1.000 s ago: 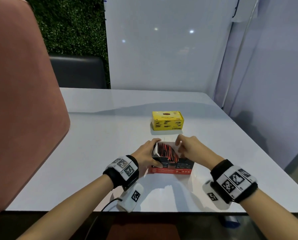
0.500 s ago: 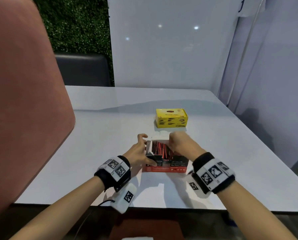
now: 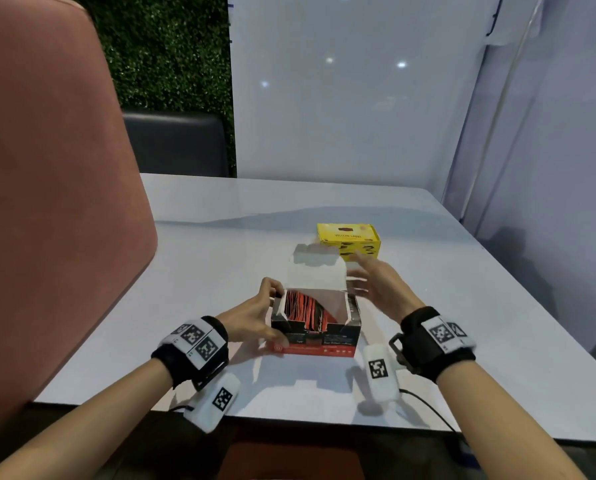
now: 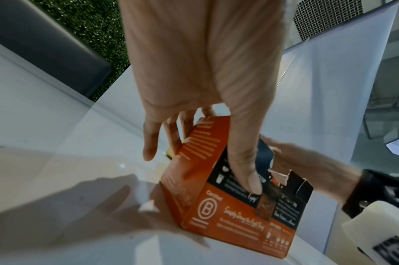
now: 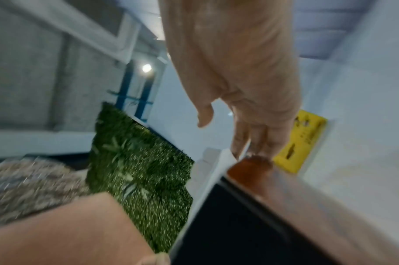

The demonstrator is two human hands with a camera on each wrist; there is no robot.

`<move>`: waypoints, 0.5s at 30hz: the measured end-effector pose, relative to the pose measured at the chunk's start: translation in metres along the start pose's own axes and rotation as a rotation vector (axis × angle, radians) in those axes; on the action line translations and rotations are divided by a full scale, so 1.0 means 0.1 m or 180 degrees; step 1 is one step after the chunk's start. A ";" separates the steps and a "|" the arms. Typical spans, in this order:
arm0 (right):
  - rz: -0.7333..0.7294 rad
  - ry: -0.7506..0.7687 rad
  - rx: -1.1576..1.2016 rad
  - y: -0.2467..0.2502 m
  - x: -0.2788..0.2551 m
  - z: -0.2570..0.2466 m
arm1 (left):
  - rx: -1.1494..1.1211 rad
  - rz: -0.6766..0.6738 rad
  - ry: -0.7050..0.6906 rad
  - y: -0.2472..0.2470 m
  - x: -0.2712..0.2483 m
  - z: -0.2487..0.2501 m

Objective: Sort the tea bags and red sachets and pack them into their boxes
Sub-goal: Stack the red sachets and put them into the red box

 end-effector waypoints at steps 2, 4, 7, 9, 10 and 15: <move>0.0064 0.0415 -0.0339 -0.06 -0.06 -0.08 | -0.0025 0.0065 -0.0028 0.01 0.01 -0.02; 0.0107 0.0800 -0.0935 -0.14 -0.15 -0.13 | -0.0036 0.0117 -0.0035 0.00 0.02 -0.03; 0.0090 0.1173 -0.1790 -0.21 -0.27 -0.08 | 0.0003 0.0170 -0.0027 0.00 0.03 -0.05; -0.0028 0.1145 -0.2282 -0.22 -0.36 0.00 | 0.0043 0.0190 -0.0032 0.01 0.03 -0.05; -0.0059 0.1114 -0.2685 -0.21 -0.40 0.04 | 0.0063 0.0183 -0.0028 0.01 0.03 -0.06; 0.0029 0.1905 -0.4009 -0.26 -0.49 0.13 | 0.0153 0.0170 -0.0029 0.00 0.03 -0.05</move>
Point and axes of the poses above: each hand's wrist, its own x-axis towards the middle knuckle, its own y-axis out of the back of the hand, z = x × y, the point moved 1 cm from there along x, towards the middle knuckle, and after that the axes turned 8 degrees about -z, right-handed, at the moved point
